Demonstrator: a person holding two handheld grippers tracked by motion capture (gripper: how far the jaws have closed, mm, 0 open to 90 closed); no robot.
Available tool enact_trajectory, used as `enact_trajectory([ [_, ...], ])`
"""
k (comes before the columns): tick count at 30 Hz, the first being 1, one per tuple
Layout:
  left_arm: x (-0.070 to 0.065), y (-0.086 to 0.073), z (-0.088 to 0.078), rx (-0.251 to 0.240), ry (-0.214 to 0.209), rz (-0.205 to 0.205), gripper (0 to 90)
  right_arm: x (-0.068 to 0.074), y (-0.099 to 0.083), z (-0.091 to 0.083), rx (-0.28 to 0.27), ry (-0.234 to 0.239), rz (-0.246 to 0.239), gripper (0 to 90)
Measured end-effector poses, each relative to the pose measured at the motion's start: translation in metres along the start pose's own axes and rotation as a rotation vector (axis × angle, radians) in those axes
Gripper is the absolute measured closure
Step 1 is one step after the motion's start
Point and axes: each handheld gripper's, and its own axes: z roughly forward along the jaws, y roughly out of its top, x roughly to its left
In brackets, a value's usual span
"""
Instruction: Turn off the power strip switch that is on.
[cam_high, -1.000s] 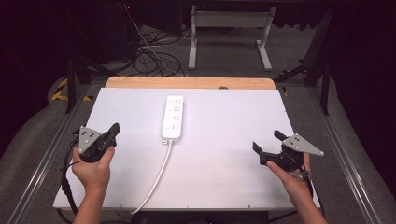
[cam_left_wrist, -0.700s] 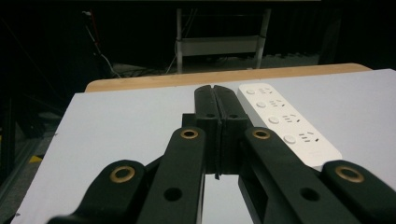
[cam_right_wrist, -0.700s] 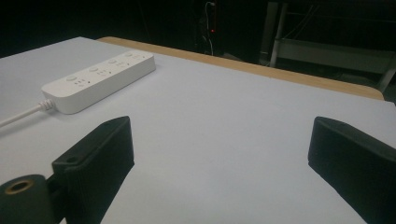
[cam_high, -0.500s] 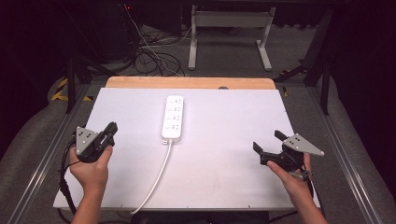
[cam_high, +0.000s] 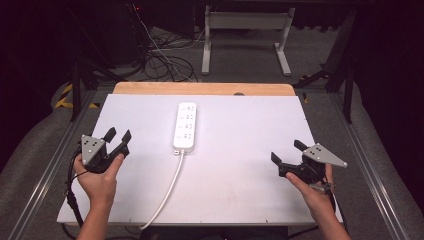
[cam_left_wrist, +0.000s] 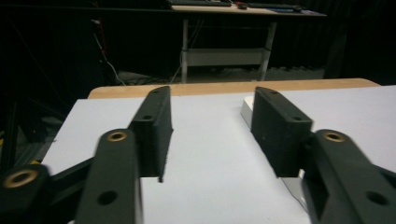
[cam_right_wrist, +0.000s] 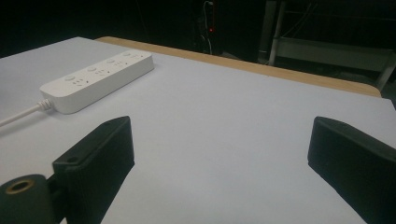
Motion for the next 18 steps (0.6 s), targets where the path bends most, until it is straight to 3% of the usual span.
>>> enact_trajectory([
  [7,-0.0033,-0.0001,0.0048,-0.018,0.006,0.022,21.8,0.0002,0.0001,0.0,-0.004,0.0,0.01,7.5],
  [12,-0.0069,-0.0002,0.0054,-0.031,0.052,0.038,6.4,0.0001,0.0003,-0.0007,-0.004,0.001,0.007,7.5],
  [18,-0.0087,-0.0004,0.0067,-0.047,0.088,0.057,5.4,0.0,0.0003,-0.0009,-0.005,0.0,0.006,7.4],
])
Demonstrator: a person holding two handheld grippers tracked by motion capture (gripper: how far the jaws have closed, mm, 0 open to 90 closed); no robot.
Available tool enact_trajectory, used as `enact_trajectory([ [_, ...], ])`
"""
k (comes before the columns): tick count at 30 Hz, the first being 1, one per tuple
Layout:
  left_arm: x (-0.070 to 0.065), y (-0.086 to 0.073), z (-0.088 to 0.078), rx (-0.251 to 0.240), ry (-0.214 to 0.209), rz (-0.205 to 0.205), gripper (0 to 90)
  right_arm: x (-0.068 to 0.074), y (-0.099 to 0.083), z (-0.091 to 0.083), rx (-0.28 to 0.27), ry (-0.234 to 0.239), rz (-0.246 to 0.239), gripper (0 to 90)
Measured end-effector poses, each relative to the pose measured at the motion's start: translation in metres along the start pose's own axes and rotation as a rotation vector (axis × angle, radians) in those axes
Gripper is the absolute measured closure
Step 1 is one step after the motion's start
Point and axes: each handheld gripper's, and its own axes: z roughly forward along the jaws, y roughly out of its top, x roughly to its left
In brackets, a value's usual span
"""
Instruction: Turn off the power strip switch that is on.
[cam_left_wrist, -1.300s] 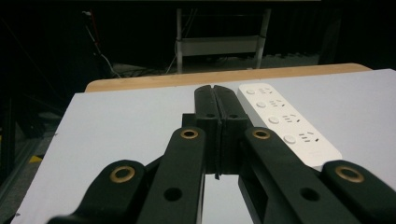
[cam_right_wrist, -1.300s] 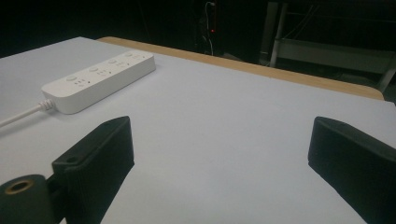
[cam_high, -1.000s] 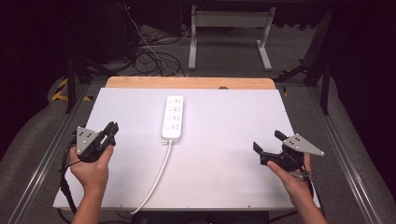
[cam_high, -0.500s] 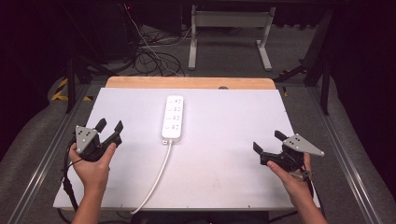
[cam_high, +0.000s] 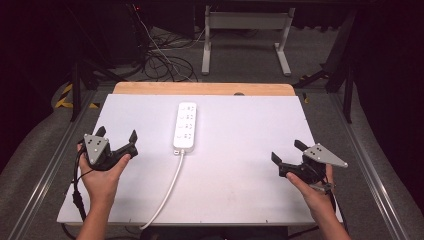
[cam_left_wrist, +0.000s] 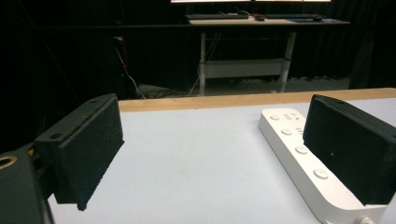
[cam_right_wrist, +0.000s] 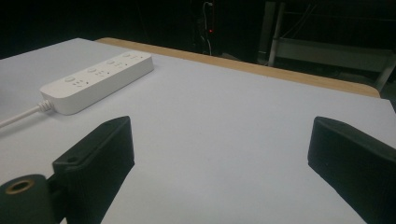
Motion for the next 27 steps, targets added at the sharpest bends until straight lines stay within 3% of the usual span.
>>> enact_trajectory([
  [6,-0.0018,-0.0036,0.0041,-0.008,0.048,-0.012,4.9,-0.0003,0.0001,0.0,-0.001,-0.001,-0.001,7.4],
  [11,0.0008,-0.0052,0.0051,-0.014,0.072,-0.05,4.7,-0.0001,0.0002,-0.0001,-0.001,-0.001,-0.002,7.4],
  [17,0.0012,-0.0065,0.0059,-0.012,0.063,-0.051,4.7,0.0,0.0001,0.0,-0.001,-0.002,-0.002,7.5],
  [21,-0.0009,-0.0062,0.0062,-0.02,0.053,-0.024,4.6,0.0001,0.0001,-0.0007,-0.002,-0.004,-0.004,7.5],
  [27,-0.0022,-0.0075,0.0074,-0.018,0.039,-0.018,4.6,-0.001,-0.0003,-0.0022,-0.001,-0.01,-0.002,7.4],
])
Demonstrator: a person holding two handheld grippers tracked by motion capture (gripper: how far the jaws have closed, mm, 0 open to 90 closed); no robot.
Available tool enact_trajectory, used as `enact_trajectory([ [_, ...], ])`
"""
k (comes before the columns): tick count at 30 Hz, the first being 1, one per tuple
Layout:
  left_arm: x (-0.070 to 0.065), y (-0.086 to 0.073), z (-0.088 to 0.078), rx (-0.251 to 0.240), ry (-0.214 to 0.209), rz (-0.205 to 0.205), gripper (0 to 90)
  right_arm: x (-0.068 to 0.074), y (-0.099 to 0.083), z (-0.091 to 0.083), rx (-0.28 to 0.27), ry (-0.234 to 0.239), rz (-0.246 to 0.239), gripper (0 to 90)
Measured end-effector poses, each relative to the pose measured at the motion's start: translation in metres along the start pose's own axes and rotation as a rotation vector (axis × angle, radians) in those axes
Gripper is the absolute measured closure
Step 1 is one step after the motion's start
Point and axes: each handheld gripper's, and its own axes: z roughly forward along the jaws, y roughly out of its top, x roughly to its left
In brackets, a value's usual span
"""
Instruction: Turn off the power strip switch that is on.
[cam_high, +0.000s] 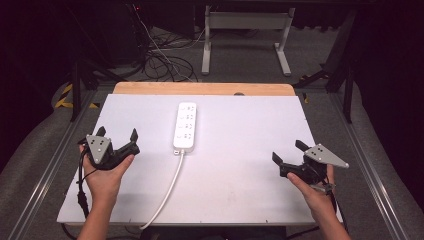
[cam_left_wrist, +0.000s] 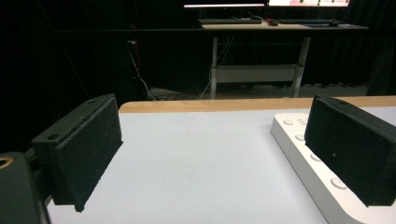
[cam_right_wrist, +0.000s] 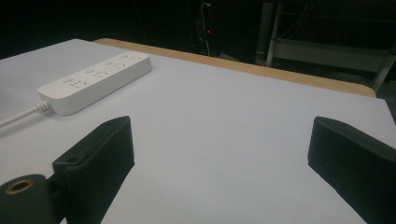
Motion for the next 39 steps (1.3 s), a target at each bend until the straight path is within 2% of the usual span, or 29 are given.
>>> enact_trajectory([
  [16,0.0018,-0.0018,-0.0035,0.005,-0.008,0.016,5.5,0.0044,0.002,0.0046,0.0,0.017,-0.009,7.5],
  [27,-0.0023,-0.0022,0.0013,0.008,-0.024,0.027,5.5,0.0021,0.0002,0.0002,0.002,0.003,-0.002,7.5],
  [39,-0.0019,-0.0023,0.0008,0.008,-0.013,0.035,5.7,0.0014,0.0,-0.0001,0.0,0.002,0.0,7.5],
])
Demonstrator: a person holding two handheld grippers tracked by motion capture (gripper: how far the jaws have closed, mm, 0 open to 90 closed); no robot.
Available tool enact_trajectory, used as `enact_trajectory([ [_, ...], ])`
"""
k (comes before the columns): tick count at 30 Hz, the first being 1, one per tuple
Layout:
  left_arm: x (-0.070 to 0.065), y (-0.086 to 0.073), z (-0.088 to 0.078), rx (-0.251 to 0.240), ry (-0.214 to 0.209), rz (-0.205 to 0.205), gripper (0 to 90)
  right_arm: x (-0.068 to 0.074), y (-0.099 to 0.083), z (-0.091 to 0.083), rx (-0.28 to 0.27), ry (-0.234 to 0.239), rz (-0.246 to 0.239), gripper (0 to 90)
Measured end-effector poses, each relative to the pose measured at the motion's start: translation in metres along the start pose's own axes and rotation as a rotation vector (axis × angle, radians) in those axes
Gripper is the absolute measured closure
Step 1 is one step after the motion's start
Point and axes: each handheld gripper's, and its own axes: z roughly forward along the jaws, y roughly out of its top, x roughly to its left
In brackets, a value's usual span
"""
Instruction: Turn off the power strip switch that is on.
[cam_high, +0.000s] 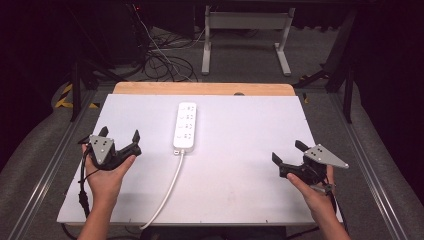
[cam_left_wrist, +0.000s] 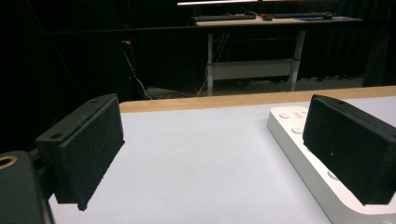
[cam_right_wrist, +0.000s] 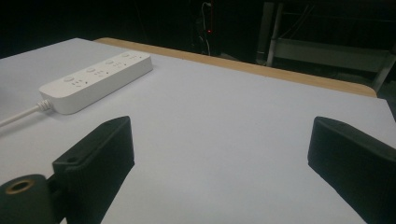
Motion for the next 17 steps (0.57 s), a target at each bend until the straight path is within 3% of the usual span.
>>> enact_trajectory([
  [17,0.0041,-0.0011,-0.0023,0.004,0.014,0.002,6.3,0.0007,0.0006,0.0041,0.002,0.008,-0.001,7.4],
])
